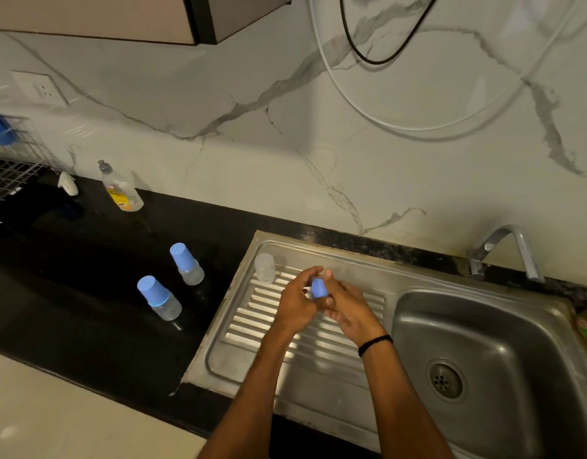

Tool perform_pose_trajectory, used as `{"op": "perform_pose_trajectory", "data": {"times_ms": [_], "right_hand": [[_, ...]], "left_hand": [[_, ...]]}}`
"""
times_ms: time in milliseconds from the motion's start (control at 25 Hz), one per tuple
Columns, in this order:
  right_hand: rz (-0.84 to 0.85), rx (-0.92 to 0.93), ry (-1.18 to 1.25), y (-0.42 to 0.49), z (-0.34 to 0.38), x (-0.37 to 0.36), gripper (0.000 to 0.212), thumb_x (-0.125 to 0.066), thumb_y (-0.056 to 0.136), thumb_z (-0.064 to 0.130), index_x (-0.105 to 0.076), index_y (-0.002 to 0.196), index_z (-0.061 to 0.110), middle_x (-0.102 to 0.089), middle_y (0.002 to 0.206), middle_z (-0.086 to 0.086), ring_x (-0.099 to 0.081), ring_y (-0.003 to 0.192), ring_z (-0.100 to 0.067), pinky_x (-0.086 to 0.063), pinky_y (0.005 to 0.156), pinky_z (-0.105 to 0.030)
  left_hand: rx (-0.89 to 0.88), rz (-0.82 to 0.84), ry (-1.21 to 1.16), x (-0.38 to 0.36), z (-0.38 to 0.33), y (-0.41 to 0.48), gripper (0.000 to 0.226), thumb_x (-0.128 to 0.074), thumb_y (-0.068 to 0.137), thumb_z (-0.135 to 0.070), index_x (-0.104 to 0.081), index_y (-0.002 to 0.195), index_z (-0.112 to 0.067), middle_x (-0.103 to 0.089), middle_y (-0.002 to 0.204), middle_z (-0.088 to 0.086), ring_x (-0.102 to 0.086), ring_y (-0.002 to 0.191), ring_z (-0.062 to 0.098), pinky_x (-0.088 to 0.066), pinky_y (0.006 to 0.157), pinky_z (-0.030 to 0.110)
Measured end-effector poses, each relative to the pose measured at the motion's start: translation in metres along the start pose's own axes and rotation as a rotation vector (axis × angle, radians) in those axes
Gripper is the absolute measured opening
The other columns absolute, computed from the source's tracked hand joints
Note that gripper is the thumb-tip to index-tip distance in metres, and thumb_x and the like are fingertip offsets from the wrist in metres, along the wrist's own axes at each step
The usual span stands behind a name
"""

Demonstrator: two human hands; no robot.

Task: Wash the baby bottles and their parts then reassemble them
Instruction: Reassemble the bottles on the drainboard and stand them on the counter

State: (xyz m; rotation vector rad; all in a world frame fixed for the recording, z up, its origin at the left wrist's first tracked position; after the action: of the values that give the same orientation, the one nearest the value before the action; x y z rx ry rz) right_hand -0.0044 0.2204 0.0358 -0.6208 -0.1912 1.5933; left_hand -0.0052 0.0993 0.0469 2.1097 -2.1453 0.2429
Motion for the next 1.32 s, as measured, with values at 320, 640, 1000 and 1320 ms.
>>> {"op": "perform_pose_trajectory", "data": {"times_ms": [320, 640, 1000, 1320], "right_hand": [[-0.113, -0.005, 0.036, 0.011, -0.002, 0.023, 0.037, -0.076, 0.086, 0.029, -0.067, 0.110, 0.001, -0.067, 0.108, -0.017, -0.070, 0.089, -0.030, -0.060, 0.071, -0.032], [-0.141, 0.043, 0.009, 0.040, 0.002, 0.032, 0.032, -0.072, 0.088, 0.017, -0.064, 0.118, 0.009, -0.063, 0.123, -0.016, -0.066, 0.107, -0.026, -0.058, 0.088, -0.035], [0.069, 0.128, 0.094, 0.006, 0.064, -0.005, 0.045, -0.077, 0.081, 0.020, -0.062, 0.118, -0.001, -0.066, 0.113, -0.017, -0.068, 0.099, -0.028, -0.057, 0.085, -0.032], [-0.293, 0.047, -0.290, -0.004, 0.032, 0.050, 0.023, -0.081, 0.079, 0.031, -0.073, 0.084, 0.010, -0.074, 0.098, -0.015, -0.070, 0.100, -0.031, -0.057, 0.081, -0.036]], "left_hand": [[0.211, -0.080, 0.667, 0.056, 0.042, 0.035, 0.095, -0.082, 0.081, -0.031, -0.025, 0.157, -0.029, -0.033, 0.158, 0.011, -0.029, 0.147, 0.033, -0.032, 0.118, 0.048], [0.420, -0.204, 0.531, 0.099, 0.075, 0.091, 0.090, -0.081, 0.083, -0.032, -0.029, 0.155, -0.020, -0.048, 0.147, 0.015, -0.048, 0.133, 0.036, -0.042, 0.108, 0.046], [0.491, -0.248, -0.466, 0.111, 0.002, 0.063, 0.036, -0.082, 0.082, -0.023, -0.069, 0.111, -0.005, -0.073, 0.111, 0.014, -0.073, 0.099, 0.025, -0.062, 0.077, 0.029], [0.583, -0.380, 0.113, 0.106, 0.016, 0.003, 0.067, -0.087, 0.074, -0.040, -0.063, 0.125, -0.004, -0.068, 0.119, 0.013, -0.067, 0.105, 0.030, -0.055, 0.086, 0.035]]}}
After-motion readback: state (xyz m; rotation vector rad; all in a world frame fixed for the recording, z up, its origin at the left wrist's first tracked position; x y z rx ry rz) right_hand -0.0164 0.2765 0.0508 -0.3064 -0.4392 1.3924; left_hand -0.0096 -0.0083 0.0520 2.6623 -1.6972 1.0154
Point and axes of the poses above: each hand's wrist, its own y-axis towards the middle knuckle, its own x-axis out of the back of the hand, z = x × y, the point moved 7 cm from there along y, towards the middle knuckle
